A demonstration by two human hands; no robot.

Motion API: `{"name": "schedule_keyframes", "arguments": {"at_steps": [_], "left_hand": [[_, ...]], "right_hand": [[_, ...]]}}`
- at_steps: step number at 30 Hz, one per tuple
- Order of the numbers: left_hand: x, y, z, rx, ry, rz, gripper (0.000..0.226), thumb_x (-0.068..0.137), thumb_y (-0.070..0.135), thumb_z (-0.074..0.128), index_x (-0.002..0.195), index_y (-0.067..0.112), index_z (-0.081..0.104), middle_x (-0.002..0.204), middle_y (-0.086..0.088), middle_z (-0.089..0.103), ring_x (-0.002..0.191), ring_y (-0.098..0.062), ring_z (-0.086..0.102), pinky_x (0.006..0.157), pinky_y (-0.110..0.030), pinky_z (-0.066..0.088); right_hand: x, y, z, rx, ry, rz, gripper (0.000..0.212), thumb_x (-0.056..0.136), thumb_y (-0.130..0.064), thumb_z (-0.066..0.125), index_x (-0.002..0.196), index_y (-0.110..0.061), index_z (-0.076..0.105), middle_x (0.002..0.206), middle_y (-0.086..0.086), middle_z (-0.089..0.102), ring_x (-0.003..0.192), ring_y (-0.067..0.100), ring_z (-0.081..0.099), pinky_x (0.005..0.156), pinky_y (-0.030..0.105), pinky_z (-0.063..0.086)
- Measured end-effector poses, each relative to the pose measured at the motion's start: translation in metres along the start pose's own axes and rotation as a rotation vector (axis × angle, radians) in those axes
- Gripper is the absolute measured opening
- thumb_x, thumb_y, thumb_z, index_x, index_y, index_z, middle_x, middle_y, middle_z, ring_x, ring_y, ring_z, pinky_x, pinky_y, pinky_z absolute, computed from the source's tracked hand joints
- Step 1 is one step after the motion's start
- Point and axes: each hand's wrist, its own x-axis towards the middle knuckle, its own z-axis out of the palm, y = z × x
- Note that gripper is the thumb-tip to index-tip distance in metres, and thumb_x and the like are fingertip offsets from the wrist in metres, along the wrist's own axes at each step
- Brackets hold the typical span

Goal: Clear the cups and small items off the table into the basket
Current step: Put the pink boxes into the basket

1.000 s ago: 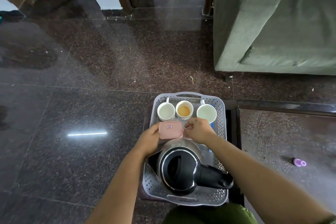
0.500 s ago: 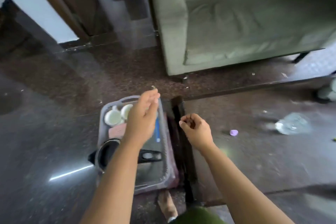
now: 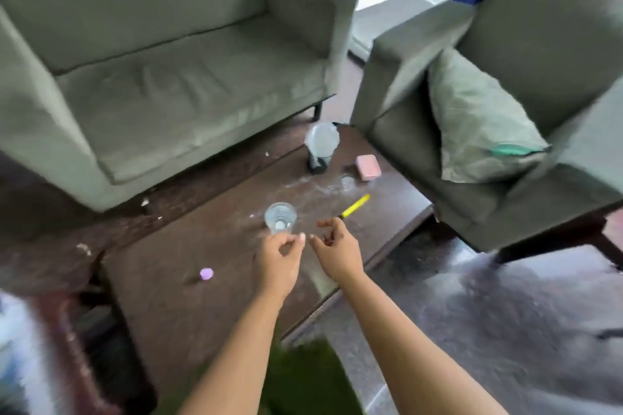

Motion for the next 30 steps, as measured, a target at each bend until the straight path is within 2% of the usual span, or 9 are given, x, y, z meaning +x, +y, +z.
{"name": "schedule_keyframes", "arguments": {"at_steps": [3, 6, 10, 14, 19, 21, 25, 28, 30], "left_hand": [[0.014, 0.015, 0.064, 0.069, -0.054, -0.018, 0.047, 0.078, 0.048, 0.053, 0.057, 0.007, 0.061, 0.052, -0.008, 0.058, 0.056, -0.024, 0.054, 0.064, -0.040, 0.049], [0.039, 0.031, 0.121, 0.068, -0.170, -0.014, 0.014, 0.083, 0.024, 0.056, 0.080, 0.020, 0.069, 0.082, 0.003, 0.067, 0.081, -0.016, 0.061, 0.080, -0.031, 0.047], [0.101, 0.025, 0.198, 0.110, -0.358, -0.066, 0.046, 0.084, 0.005, 0.054, 0.128, 0.019, 0.053, 0.120, -0.003, 0.059, 0.108, -0.021, 0.059, 0.102, -0.037, 0.045], [0.171, 0.022, 0.267, 0.240, -0.453, -0.076, 0.036, 0.085, 0.011, 0.057, 0.121, 0.016, 0.057, 0.125, -0.007, 0.060, 0.116, -0.025, 0.058, 0.102, -0.037, 0.045], [0.250, 0.042, 0.327, 0.421, -0.393, 0.032, 0.037, 0.089, 0.014, 0.056, 0.125, 0.006, 0.051, 0.126, -0.014, 0.056, 0.117, -0.031, 0.053, 0.095, -0.033, 0.039], [0.281, 0.046, 0.345, 0.547, -0.394, 0.104, 0.046, 0.091, 0.012, 0.055, 0.134, 0.004, 0.043, 0.138, -0.018, 0.047, 0.128, -0.032, 0.044, 0.103, -0.035, 0.033], [0.328, 0.049, 0.374, 0.686, -0.433, 0.146, 0.071, 0.092, 0.010, 0.052, 0.152, 0.009, 0.012, 0.162, -0.009, 0.002, 0.148, -0.023, 0.011, 0.117, -0.032, 0.014], [0.347, 0.048, 0.392, 0.731, -0.465, 0.062, 0.063, 0.094, 0.010, 0.047, 0.151, 0.008, 0.018, 0.161, -0.012, 0.007, 0.147, -0.024, 0.015, 0.116, -0.029, 0.016], [0.353, 0.046, 0.397, 0.761, -0.468, 0.027, 0.053, 0.094, 0.010, 0.046, 0.145, 0.005, 0.030, 0.153, -0.018, 0.024, 0.141, -0.029, 0.030, 0.111, -0.029, 0.023]], "right_hand": [[0.027, 0.030, -0.047, -0.005, 0.043, 0.046, 0.029, 0.085, -0.015, 0.061, 0.113, -0.022, 0.059, 0.081, -0.004, 0.062, 0.081, 0.019, 0.061, 0.073, 0.027, 0.045], [0.069, 0.057, -0.076, 0.014, 0.071, 0.097, 0.031, 0.083, -0.010, 0.058, 0.113, -0.019, 0.058, 0.090, -0.004, 0.062, 0.081, 0.017, 0.058, 0.071, 0.023, 0.040], [0.139, 0.097, -0.098, -0.053, 0.077, 0.162, 0.032, 0.084, -0.014, 0.058, 0.116, -0.017, 0.058, 0.084, -0.002, 0.059, 0.082, 0.020, 0.057, 0.072, 0.026, 0.042], [0.228, 0.140, -0.117, -0.175, 0.065, 0.261, 0.037, 0.082, -0.015, 0.050, 0.116, -0.025, 0.059, 0.107, 0.008, 0.067, 0.106, 0.032, 0.060, 0.089, 0.037, 0.050], [0.325, 0.163, -0.137, -0.107, 0.142, 0.320, 0.048, 0.087, -0.024, 0.065, 0.131, -0.013, 0.048, 0.132, 0.016, 0.048, 0.120, 0.032, 0.052, 0.100, 0.036, 0.041], [0.349, 0.168, -0.136, -0.004, 0.145, 0.383, 0.056, 0.087, -0.032, 0.066, 0.136, -0.014, 0.043, 0.136, 0.014, 0.045, 0.118, 0.030, 0.054, 0.097, 0.034, 0.042], [0.383, 0.182, -0.123, 0.066, 0.106, 0.460, 0.066, 0.086, -0.039, 0.066, 0.139, -0.013, 0.037, 0.131, 0.013, 0.052, 0.116, 0.029, 0.056, 0.092, 0.031, 0.043], [0.401, 0.187, -0.120, 0.182, 0.082, 0.560, 0.047, 0.083, -0.022, 0.066, 0.124, -0.016, 0.044, 0.106, 0.009, 0.065, 0.080, 0.018, 0.066, 0.056, 0.017, 0.044], [0.410, 0.185, -0.118, 0.217, 0.063, 0.573, 0.042, 0.076, -0.014, 0.066, 0.114, -0.018, 0.049, 0.104, 0.009, 0.068, 0.080, 0.021, 0.067, 0.049, 0.020, 0.043]]}}
